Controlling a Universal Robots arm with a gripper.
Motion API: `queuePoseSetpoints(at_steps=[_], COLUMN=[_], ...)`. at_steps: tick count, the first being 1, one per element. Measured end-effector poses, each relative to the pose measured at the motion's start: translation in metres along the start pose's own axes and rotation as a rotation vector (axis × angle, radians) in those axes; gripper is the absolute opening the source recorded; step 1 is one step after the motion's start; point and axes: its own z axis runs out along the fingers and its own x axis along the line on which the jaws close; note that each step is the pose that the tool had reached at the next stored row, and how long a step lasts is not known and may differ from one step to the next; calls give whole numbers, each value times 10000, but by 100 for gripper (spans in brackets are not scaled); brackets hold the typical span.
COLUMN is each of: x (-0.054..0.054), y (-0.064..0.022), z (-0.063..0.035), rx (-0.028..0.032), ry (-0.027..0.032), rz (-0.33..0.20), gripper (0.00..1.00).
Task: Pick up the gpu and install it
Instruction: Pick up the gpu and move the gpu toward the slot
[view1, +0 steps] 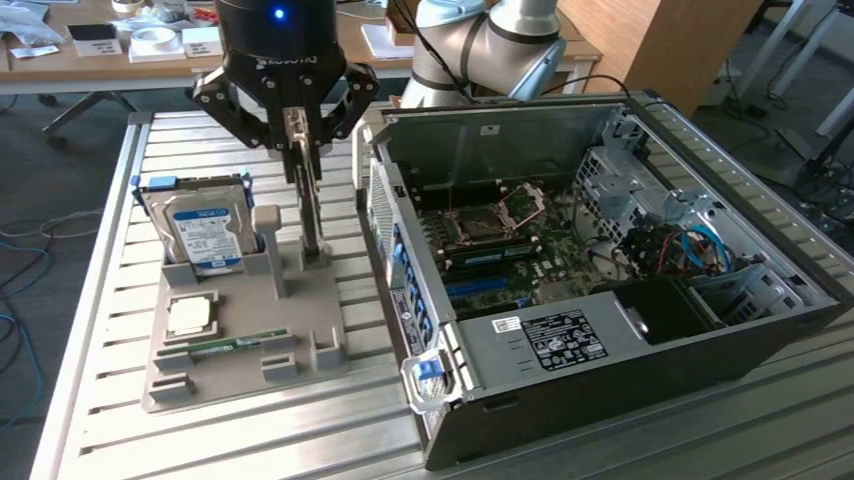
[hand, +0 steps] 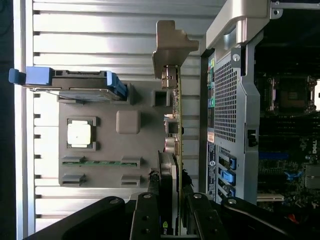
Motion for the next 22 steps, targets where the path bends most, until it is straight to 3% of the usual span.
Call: queuePoseSetpoints(at_steps=[11, 17, 22], x=[-50, -200, -377], y=[0, 2, 4], z=[-8, -11, -9], rx=[-6, -91, -239], ry=[1, 1, 2], rz=[-1, 3, 6], gripper=[27, 27, 27])
